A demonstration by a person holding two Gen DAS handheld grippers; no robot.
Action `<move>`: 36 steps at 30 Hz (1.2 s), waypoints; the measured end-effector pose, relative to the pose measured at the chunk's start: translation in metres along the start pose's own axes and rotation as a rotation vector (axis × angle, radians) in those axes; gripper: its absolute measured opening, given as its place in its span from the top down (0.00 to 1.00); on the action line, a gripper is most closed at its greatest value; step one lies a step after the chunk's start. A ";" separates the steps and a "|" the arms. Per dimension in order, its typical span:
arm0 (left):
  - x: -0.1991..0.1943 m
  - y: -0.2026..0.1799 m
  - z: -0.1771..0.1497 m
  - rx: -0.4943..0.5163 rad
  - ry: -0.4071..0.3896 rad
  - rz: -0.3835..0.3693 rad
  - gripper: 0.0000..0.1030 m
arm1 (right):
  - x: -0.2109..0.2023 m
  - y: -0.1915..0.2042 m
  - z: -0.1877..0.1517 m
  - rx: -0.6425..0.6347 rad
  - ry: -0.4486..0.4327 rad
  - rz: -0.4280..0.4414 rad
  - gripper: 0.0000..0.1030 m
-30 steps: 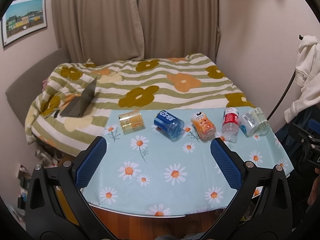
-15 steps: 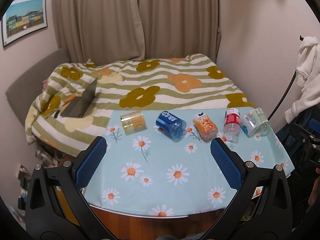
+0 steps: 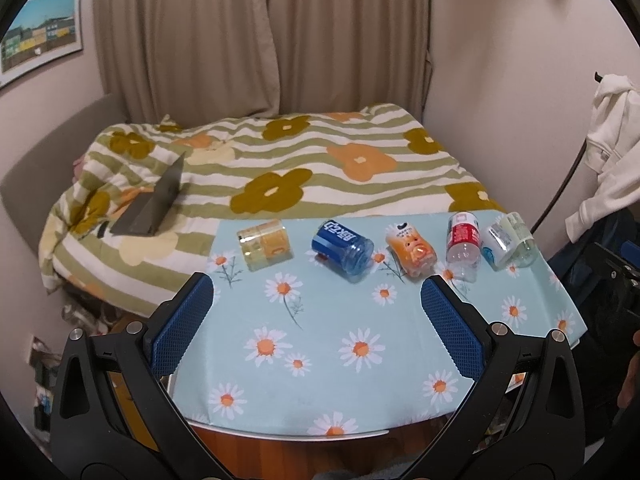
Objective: Flip cup upright
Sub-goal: 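Move the right tool toward the clear labelled cup lying on its side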
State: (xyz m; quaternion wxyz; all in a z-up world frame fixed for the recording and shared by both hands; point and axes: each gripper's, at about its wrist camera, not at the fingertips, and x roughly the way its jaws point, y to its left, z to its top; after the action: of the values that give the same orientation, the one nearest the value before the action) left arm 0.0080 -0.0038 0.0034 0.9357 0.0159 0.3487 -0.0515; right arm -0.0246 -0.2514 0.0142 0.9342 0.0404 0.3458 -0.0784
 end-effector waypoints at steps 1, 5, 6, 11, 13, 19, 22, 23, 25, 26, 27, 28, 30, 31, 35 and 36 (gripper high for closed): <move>0.003 0.001 0.001 0.003 0.008 -0.017 0.00 | 0.001 -0.002 -0.001 0.008 0.004 -0.001 0.01; 0.018 0.003 0.001 0.017 0.033 -0.052 0.00 | 0.010 -0.010 0.000 0.034 0.028 -0.005 0.01; 0.022 0.003 0.001 0.017 0.042 -0.052 0.00 | 0.013 -0.013 0.000 0.039 0.032 -0.006 0.01; 0.046 -0.009 0.001 0.010 0.091 -0.034 0.00 | 0.032 -0.038 0.006 0.041 0.058 -0.018 0.01; 0.060 -0.019 0.002 -0.001 0.120 -0.013 0.00 | 0.045 -0.051 0.008 0.036 0.071 -0.023 0.01; 0.093 -0.057 0.006 -0.025 0.183 0.026 0.00 | 0.095 -0.093 0.020 0.033 0.145 0.012 0.01; 0.107 -0.073 0.007 -0.041 0.210 0.041 0.00 | 0.125 -0.108 0.026 0.017 0.186 0.026 0.02; 0.112 -0.078 0.007 -0.045 0.217 0.044 0.00 | 0.137 -0.114 0.029 0.015 0.199 0.032 0.02; 0.122 -0.088 0.007 -0.054 0.232 0.047 0.00 | 0.154 -0.122 0.033 0.008 0.216 0.039 0.02; 0.128 -0.092 0.007 -0.057 0.241 0.047 0.00 | 0.166 -0.128 0.037 0.002 0.227 0.039 0.03; 0.136 -0.097 0.006 -0.060 0.253 0.050 0.00 | 0.175 -0.132 0.039 -0.002 0.235 0.042 0.04; 0.140 -0.100 0.005 -0.060 0.260 0.054 0.00 | 0.184 -0.136 0.041 -0.005 0.242 0.044 0.05; 0.153 -0.108 0.001 -0.062 0.287 0.063 0.00 | 0.202 -0.145 0.043 -0.015 0.258 0.046 0.06; 0.158 -0.112 0.000 -0.063 0.298 0.067 0.00 | 0.211 -0.148 0.045 -0.021 0.267 0.046 0.07; 0.174 -0.122 -0.005 -0.078 0.334 0.063 0.00 | 0.244 -0.152 0.044 -0.066 0.308 0.066 0.18; 0.178 -0.124 -0.006 -0.088 0.344 0.058 0.00 | 0.252 -0.153 0.043 -0.071 0.322 0.072 0.19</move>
State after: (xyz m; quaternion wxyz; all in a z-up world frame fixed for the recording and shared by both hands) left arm 0.1245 -0.1421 -0.1172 0.8631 -0.0063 0.5050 -0.0055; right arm 0.1646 -0.4375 -0.1206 0.8698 0.0317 0.4918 -0.0252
